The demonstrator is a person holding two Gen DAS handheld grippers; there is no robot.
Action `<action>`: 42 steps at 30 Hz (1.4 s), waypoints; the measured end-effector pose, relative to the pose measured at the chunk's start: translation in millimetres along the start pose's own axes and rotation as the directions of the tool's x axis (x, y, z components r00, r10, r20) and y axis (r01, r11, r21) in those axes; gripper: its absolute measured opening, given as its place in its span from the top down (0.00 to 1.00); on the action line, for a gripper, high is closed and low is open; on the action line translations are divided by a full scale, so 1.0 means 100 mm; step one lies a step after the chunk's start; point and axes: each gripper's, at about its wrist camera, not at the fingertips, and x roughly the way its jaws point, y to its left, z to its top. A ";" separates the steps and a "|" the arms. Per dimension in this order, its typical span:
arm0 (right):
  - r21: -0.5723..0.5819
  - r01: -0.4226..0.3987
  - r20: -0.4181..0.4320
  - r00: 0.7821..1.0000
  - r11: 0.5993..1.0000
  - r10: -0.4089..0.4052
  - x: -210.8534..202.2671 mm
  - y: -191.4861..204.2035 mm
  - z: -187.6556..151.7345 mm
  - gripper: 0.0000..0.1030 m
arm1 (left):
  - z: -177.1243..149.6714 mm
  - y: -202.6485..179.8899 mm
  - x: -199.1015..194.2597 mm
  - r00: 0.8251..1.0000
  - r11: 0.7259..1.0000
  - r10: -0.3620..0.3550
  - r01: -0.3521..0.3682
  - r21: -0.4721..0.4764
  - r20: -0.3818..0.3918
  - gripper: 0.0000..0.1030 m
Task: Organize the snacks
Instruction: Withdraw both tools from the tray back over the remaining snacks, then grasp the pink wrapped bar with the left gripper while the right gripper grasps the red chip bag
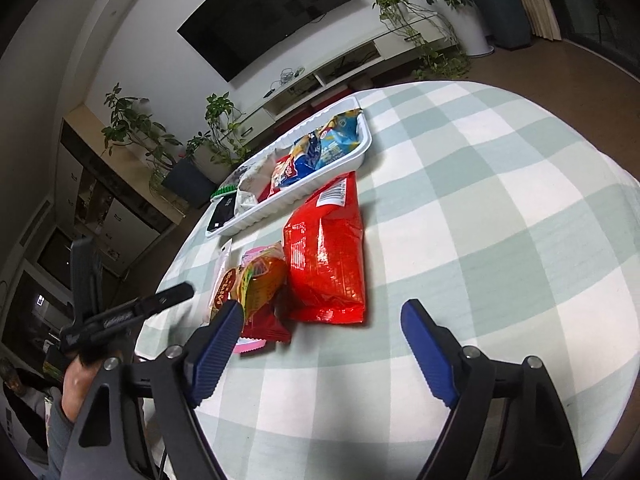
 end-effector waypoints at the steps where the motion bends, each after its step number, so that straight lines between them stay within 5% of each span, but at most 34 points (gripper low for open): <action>1: -0.003 0.002 0.002 1.000 1.000 -0.002 -0.01 0.00 0.00 0.19 | 0.03 -0.02 0.05 1.000 1.000 0.008 -0.008 0.011 -0.010 0.16; 4: -0.003 0.002 0.001 1.000 1.000 -0.002 0.00 -0.01 0.00 0.19 | 0.05 -0.04 0.17 0.998 0.999 0.033 -0.032 0.035 -0.045 0.35; 18: -0.021 0.016 -0.005 1.000 1.000 -0.016 0.00 0.04 -0.02 0.20 | 0.07 -0.11 0.43 0.993 0.992 0.095 -0.087 0.095 -0.077 0.36; 31: -0.035 0.047 0.006 0.999 0.998 -0.047 -0.02 0.04 -0.02 0.22 | 0.05 -0.23 0.40 0.996 0.979 0.074 -0.062 0.193 -0.058 0.75; 42: -0.033 0.098 0.002 0.995 0.995 -0.098 0.00 0.02 0.02 0.25 | -0.26 -0.06 0.18 0.999 0.987 0.011 -0.003 0.160 -0.045 0.79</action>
